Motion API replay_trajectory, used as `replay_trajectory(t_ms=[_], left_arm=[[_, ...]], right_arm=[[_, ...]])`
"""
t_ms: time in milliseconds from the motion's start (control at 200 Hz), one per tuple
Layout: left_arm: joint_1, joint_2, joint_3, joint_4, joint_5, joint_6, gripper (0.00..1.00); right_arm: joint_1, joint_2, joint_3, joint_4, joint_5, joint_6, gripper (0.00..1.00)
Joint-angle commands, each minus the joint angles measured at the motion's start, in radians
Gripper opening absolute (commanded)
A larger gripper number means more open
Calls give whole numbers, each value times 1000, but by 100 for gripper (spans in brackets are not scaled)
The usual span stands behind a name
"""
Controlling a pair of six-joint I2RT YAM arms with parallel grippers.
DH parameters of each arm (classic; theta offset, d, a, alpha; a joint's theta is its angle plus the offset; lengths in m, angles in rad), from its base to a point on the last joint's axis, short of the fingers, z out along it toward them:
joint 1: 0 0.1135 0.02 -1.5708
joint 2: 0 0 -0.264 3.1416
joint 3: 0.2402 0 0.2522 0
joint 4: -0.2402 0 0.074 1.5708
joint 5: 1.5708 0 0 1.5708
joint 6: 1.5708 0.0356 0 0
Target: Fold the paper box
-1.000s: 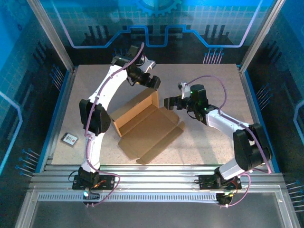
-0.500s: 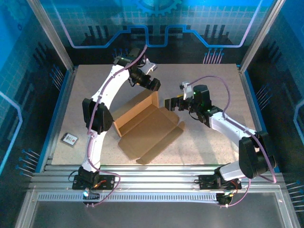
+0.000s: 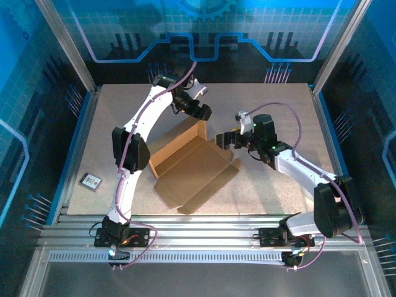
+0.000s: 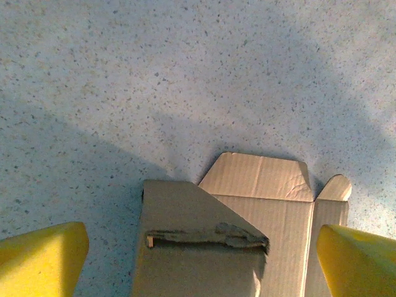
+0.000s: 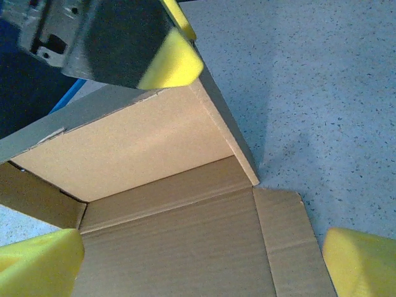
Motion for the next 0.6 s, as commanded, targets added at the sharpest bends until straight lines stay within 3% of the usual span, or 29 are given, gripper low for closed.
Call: replay_trajectory(t_ms=[0,280,595], left_arm=[[-11,27,23,-29,36,26,93],[-12,21,13,-30,24,30,79],[-11,26,-4,-42,38,44,78]], right_arm=[[-11,-26,-3,-39,-13,-9,100],[-12,-17,-31,-12,-2,9,100],[-10,-13,-24,-23,13,20,100]])
